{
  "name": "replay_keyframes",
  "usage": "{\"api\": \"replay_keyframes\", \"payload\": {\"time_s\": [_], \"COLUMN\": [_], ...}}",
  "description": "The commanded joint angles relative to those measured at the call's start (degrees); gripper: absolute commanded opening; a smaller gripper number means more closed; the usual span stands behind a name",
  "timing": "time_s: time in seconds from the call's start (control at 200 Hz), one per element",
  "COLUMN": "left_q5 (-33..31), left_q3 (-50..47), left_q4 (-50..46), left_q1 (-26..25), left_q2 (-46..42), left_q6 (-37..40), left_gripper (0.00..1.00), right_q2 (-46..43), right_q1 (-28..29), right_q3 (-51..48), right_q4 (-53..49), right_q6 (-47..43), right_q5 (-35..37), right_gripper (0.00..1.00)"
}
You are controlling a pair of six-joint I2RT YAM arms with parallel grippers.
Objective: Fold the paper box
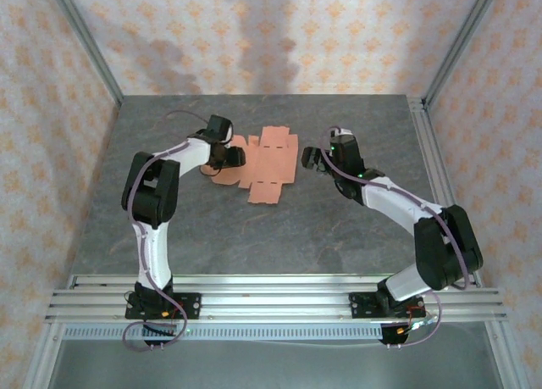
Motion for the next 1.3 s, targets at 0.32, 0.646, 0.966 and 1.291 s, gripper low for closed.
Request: {"api": "replay_keyframes", "payload": {"time_s": [0.32,0.646,0.966,1.291], "left_q5": [6.8,5.9,5.2,6.0], "left_q3": [-8.5,-17.2,-17.4,-15.3], "left_q4": [0.5,4.8,5.3,4.9], "left_q1": [-4.1,-8.8,-8.8,-8.7], "left_q2": [-1.9,-7.2,-6.1,-3.9], "left_q6": [-12.2,-17.6,-19.1,-19.2], "left_gripper": [0.55,0.55,0.56,0.57], "right_q2": [8.0,16.4,22.8,24.9], "right_q1": [-5.1,-10.0,-11.8,-11.7], "right_q3": [4.5,3.6,1.1,-2.7], "right_q4": [-3.5,8.6,16.9,24.8], "right_q6": [14.0,15.3,18.4,21.3], "right_q5": [-5.9,-19.6,-26.4,-31.5], "right_gripper": [0.96,0.76,0.52,0.37]}}
